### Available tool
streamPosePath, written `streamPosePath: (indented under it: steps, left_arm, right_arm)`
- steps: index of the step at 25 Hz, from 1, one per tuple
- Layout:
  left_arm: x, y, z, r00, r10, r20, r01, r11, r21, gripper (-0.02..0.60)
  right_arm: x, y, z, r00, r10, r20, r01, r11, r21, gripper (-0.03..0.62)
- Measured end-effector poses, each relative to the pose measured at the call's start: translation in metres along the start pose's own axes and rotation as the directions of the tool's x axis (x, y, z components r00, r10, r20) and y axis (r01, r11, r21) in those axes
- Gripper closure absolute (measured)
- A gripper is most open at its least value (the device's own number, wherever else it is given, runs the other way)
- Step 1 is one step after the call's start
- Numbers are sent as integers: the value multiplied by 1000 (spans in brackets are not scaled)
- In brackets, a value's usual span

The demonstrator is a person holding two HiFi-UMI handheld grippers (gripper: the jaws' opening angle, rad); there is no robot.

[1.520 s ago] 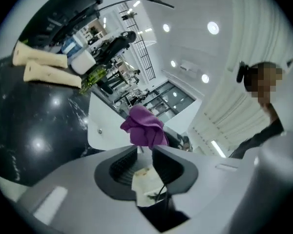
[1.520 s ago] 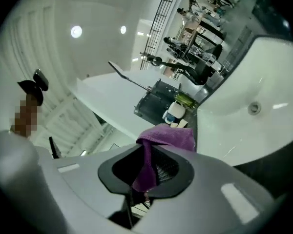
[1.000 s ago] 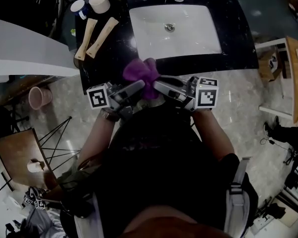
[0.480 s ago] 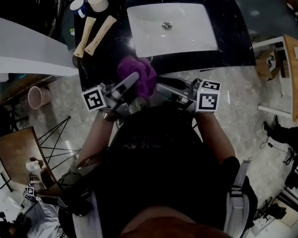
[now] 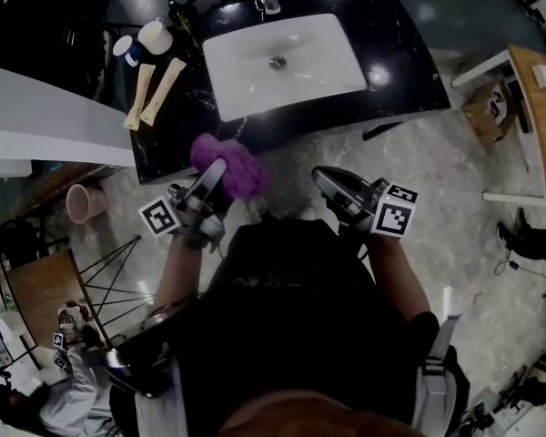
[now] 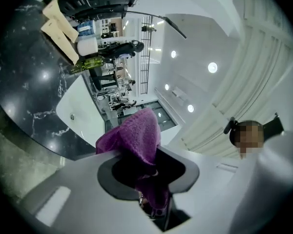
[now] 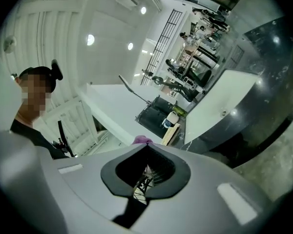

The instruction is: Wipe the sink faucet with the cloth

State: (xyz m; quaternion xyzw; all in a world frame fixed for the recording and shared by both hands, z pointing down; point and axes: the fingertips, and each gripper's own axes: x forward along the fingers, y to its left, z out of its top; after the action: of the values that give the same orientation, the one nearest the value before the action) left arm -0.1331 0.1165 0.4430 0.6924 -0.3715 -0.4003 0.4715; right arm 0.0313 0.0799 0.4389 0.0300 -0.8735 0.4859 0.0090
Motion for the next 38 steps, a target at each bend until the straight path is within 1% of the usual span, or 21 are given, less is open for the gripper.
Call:
streamPosePath:
  steps: [2, 4, 6, 8, 11, 14, 16, 18, 20, 22, 24, 26, 28, 31, 33, 36, 38]
  left_arm:
    - [6, -4, -8, 1000, 10, 13, -10, 1000, 19, 491]
    - [10, -4, -9, 999, 38, 15, -39, 997, 61, 491]
    - [14, -3, -2, 998, 65, 24, -67, 994, 89, 491]
    - [21, -4, 11, 996, 80, 29, -83, 990, 114, 491]
    - [40, -10, 39, 996, 93, 11, -94, 980, 177, 491]
    - [72, -8, 76, 993, 121, -4, -116, 962, 249, 491]
    - [98, -4, 105, 990, 141, -11, -131, 944, 303, 491]
    - [125, 3, 134, 987, 163, -11, -150, 931, 332, 491]
    - [151, 13, 163, 982, 190, -3, -179, 929, 323, 491]
    - [177, 22, 194, 979, 205, 2, -195, 926, 324, 491]
    - [204, 30, 224, 983, 185, -6, -171, 921, 350, 491]
    - [231, 43, 250, 987, 160, -7, -147, 923, 355, 491]
    - [256, 64, 272, 987, 160, 8, -154, 930, 334, 491]
    - [289, 105, 302, 980, 198, 33, -199, 933, 299, 491]
    - [305, 132, 320, 976, 210, 54, -217, 941, 260, 491]
    - [325, 158, 338, 981, 185, 62, -194, 959, 205, 491]
    - [338, 171, 342, 984, 174, 49, -180, 966, 188, 491]
  right_arm:
    - [-23, -4, -4, 1000, -8, 26, 7, 1000, 23, 583]
    - [-40, -7, -8, 999, -8, 41, 6, 999, 33, 583]
    - [-52, -9, -9, 998, -11, 62, 9, 1000, 29, 583]
    - [-63, -9, -5, 994, -16, 105, 14, 1000, 22, 583]
    - [-81, -11, -1, 984, -50, 170, 47, 999, 22, 583]
    - [-91, -21, 1, 970, -104, 218, 96, 994, 47, 583]
    - [-93, -28, 3, 956, -139, 258, 124, 989, 74, 583]
    - [-94, -36, 8, 935, -176, 307, 147, 982, 115, 583]
    - [-92, -42, 17, 912, -214, 349, 174, 975, 140, 583]
    - [-85, -47, 25, 893, -258, 369, 226, 966, 127, 583]
    - [-77, -55, 31, 872, -301, 385, 267, 953, 139, 583]
    - [-69, -62, 35, 848, -334, 412, 283, 942, 181, 583]
    - [-63, -69, 38, 824, -369, 430, 306, 928, 211, 583]
    - [-55, -77, 42, 792, -424, 439, 360, 905, 225, 583]
    - [-54, -81, 42, 762, -463, 452, 390, 886, 250, 583]
    - [-56, -85, 39, 717, -515, 470, 425, 857, 290, 583]
    - [-61, -89, 34, 689, -552, 471, 460, 834, 304, 583]
